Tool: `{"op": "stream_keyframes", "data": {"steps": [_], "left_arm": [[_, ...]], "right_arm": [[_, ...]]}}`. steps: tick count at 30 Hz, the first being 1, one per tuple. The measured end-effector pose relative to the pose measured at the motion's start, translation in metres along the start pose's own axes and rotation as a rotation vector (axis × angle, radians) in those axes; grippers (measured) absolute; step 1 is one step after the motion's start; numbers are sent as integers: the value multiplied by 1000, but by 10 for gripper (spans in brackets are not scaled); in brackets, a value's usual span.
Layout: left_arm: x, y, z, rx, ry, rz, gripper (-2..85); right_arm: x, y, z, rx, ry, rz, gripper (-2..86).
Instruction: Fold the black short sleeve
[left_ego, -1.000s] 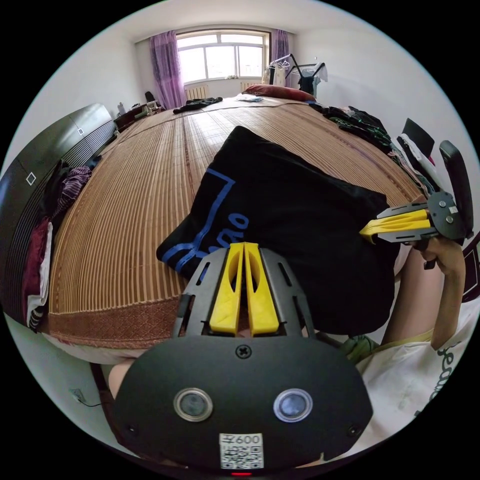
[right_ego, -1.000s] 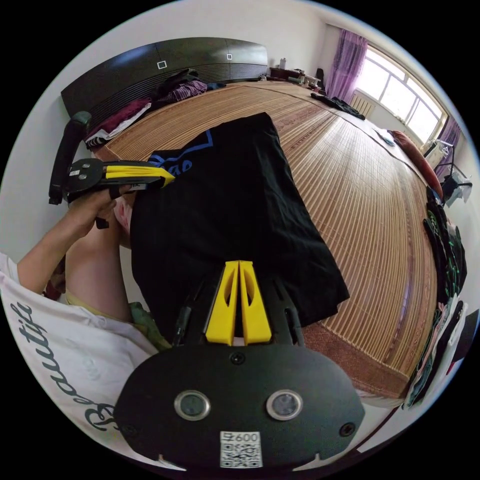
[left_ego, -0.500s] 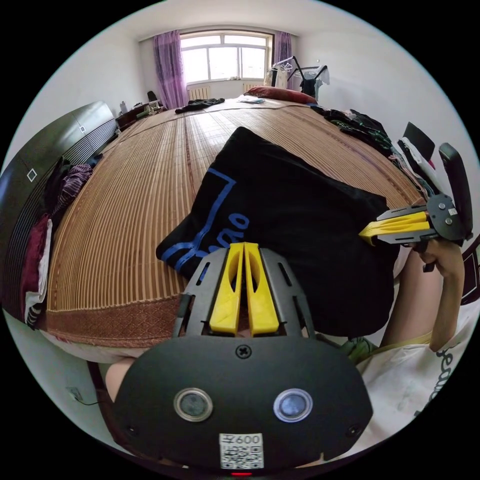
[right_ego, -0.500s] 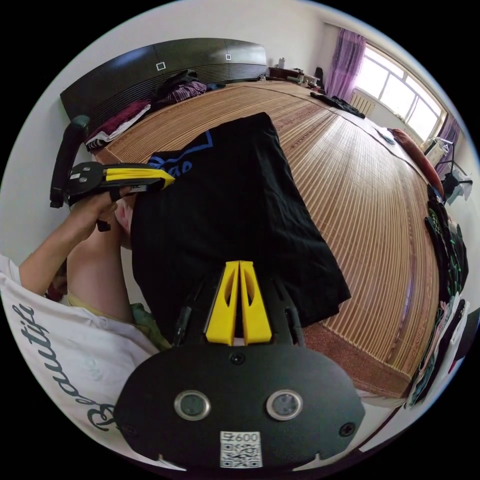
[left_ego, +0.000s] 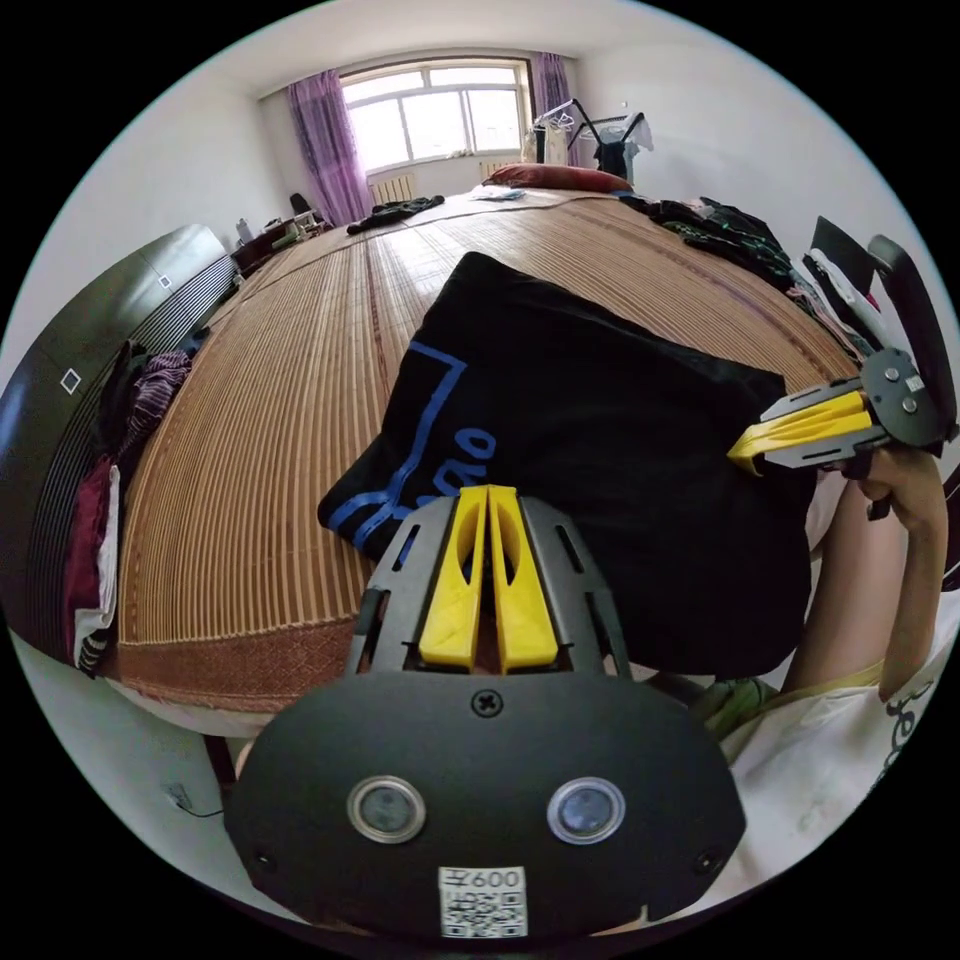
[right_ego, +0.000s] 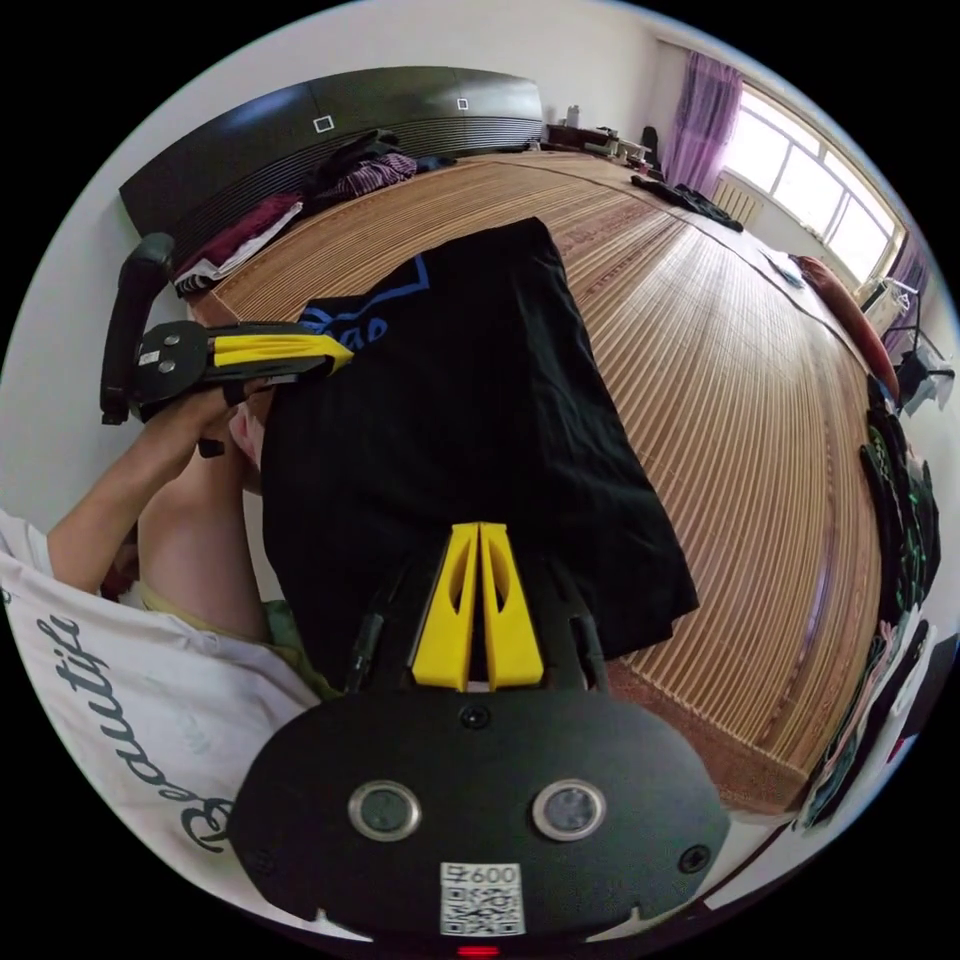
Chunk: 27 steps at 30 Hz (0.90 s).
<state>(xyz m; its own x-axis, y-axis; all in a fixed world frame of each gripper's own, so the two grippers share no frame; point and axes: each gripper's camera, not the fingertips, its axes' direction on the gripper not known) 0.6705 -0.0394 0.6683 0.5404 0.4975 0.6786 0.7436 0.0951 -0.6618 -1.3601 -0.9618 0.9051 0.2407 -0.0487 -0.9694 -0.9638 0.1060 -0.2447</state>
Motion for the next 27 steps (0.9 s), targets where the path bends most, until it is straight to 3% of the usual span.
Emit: {"op": "stream_keyframes", "data": {"steps": [4, 11, 15, 17, 20, 27], "left_arm": [[-42, -11, 6, -8, 162, -131, 2], [-78, 3, 32, 49, 621, -226, 3], [-83, 1, 6, 187, 513, -187, 3], [-72, -7, -13, 271, 344, -84, 3], [-40, -21, -9, 231, 127, 77, 3], [-20, -8, 27, 179, 139, 90, 3]], "right_arm": [[48, -32, 6, 10, -85, 46, -8], [81, -122, 33, 15, 188, -48, -8], [85, -131, 18, 91, 183, 178, -9], [84, -129, 8, 161, 174, 318, -9], [83, -129, -10, 303, 152, 404, -9], [68, -139, -32, 374, 221, 416, -9]]}}
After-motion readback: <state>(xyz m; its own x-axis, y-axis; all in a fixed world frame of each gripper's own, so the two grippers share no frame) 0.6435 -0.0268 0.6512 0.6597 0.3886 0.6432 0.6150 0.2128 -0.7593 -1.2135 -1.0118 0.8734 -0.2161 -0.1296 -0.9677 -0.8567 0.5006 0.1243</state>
